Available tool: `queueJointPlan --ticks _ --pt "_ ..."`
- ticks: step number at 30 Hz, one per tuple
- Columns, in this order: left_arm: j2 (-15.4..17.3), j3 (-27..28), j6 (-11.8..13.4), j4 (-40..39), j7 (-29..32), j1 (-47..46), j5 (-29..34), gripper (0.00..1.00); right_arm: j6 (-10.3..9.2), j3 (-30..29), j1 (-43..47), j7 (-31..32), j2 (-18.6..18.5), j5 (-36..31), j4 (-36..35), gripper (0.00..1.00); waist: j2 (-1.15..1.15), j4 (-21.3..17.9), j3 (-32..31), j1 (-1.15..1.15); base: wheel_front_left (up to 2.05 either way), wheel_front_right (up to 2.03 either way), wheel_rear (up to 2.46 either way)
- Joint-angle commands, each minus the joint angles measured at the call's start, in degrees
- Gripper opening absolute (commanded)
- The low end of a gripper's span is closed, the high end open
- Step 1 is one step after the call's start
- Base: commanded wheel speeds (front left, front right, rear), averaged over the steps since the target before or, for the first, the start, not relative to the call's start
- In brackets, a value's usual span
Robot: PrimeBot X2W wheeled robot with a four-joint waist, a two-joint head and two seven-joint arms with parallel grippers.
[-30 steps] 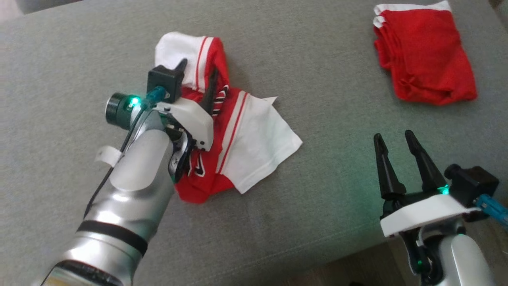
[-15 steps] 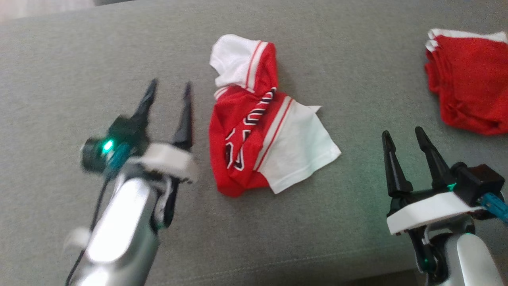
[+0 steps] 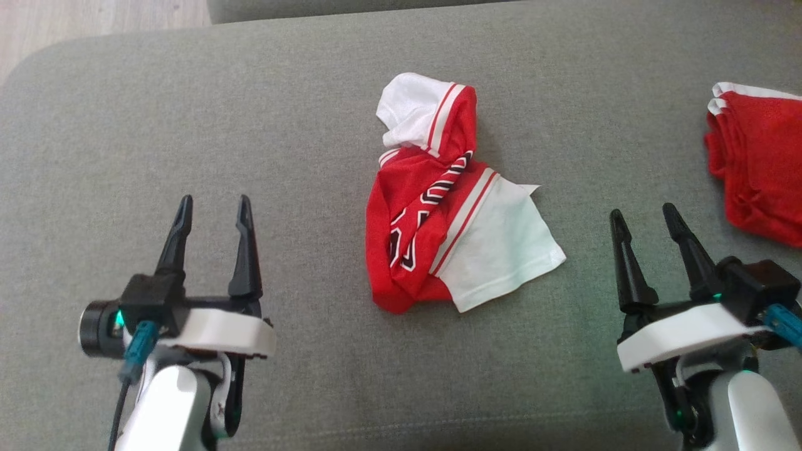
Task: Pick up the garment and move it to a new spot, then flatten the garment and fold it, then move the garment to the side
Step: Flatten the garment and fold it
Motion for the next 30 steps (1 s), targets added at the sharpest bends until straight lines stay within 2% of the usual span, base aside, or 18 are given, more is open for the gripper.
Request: queueJointPlan --ticks 1,8,11,21,27,28,29,30 --pt "0.94 2.41 0.21 -2.36 -0.32 -1.08 0.61 1.0 0.21 0.94 -0.2 0.07 -0.68 -0.28 -2.33 1.0 0.0 0.09 -0.13 0.0 0.0 0.0 0.0" --pt "0.79 2.36 -0.09 -2.41 -0.32 -0.49 1.34 1.0 0.21 1.11 -0.27 0.64 -0.87 -0.37 -2.24 1.0 0.0 0.3 -0.15 0.0 0.0 0.0 0.0" --pt "0.53 2.24 -0.29 -2.37 -0.32 -0.67 1.73 1.0 0.21 2.05 -0.71 2.9 -1.9 -0.39 -0.22 1.0 0.0 0.56 0.25 0.0 0.0 0.0 0.0" --pt "-0.55 1.97 -1.0 -2.76 -0.32 -2.83 2.83 1.0 0.21 6.71 -7.66 8.9 -4.6 1.69 13.71 1.0 0.0 1.91 3.58 0.0 0.0 0.0 0.0" --pt "-1.13 2.2 -1.47 -2.49 -0.32 -3.59 3.37 1.0 0.21 10.59 -12.53 11.84 -4.76 4.45 23.15 1.0 0.0 2.65 4.64 0.0 0.0 0.0 0.0" --pt "-1.24 2.28 -1.51 -2.44 -0.32 -3.63 3.43 1.0 0.21 11.33 -12.99 12.51 -4.73 5.34 24.24 0.66 0.0 2.74 4.68 0.0 0.0 0.0 0.0" --pt "-1.35 2.38 -1.56 -2.4 -0.32 -3.64 3.48 1.0 0.21 12.02 -13.39 12.99 -4.73 6.33 25.02 0.0 0.0 2.81 4.69 0.0 0.0 0.0 0.0" --pt "-1.44 2.51 -1.58 -2.37 -0.32 -3.62 3.54 1.0 0.21 12.52 -13.8 12.93 -4.86 7.12 25.32 0.0 0.0 2.84 4.68 0.0 0.0 0.0 0.0"
